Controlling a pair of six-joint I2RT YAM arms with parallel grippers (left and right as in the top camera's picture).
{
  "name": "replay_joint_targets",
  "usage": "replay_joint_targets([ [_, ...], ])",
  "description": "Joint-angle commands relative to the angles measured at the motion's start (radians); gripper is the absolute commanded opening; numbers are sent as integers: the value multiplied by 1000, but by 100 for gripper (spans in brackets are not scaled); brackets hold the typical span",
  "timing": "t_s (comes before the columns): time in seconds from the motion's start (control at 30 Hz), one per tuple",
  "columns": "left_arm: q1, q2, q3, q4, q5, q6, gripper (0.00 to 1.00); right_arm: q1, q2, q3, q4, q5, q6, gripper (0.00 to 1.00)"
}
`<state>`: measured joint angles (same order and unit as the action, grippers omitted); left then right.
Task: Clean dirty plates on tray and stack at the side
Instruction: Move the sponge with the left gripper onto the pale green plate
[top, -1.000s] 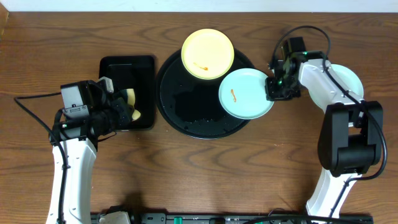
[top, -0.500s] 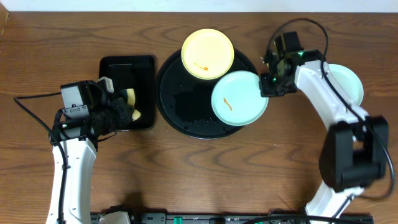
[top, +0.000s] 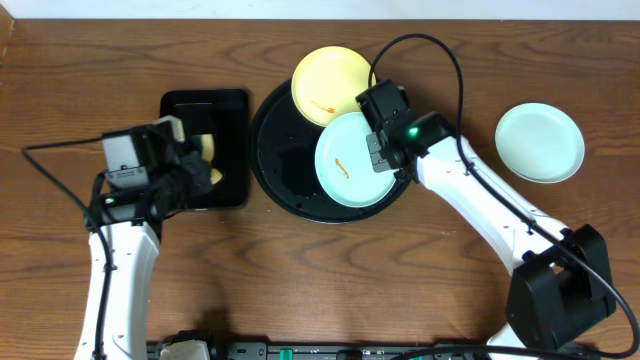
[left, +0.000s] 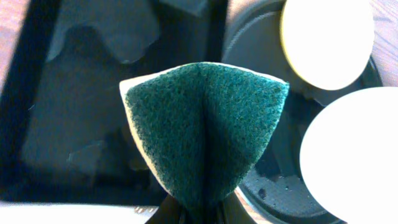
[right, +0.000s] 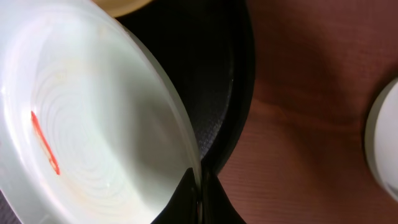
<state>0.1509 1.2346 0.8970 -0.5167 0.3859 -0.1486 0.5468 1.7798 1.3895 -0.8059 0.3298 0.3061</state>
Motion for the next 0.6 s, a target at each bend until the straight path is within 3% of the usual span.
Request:
replay_joint_targets([
  [0.0, -77, 0, 16, 17, -37, 19, 7, -4, 12, -11, 13, 25, 90, 1],
  [0.13, -197, 14, 47, 18, -167, -37, 7, -22, 12, -12, 4, -80, 90, 2],
  [0.37, -361, 86, 60, 147, -121, -229, 7, -47, 12, -12, -37, -220, 126, 2],
  [0.57, -495, 195, 60, 245, -99, -235, 7, -50, 14, -58, 1, -200, 154, 1],
])
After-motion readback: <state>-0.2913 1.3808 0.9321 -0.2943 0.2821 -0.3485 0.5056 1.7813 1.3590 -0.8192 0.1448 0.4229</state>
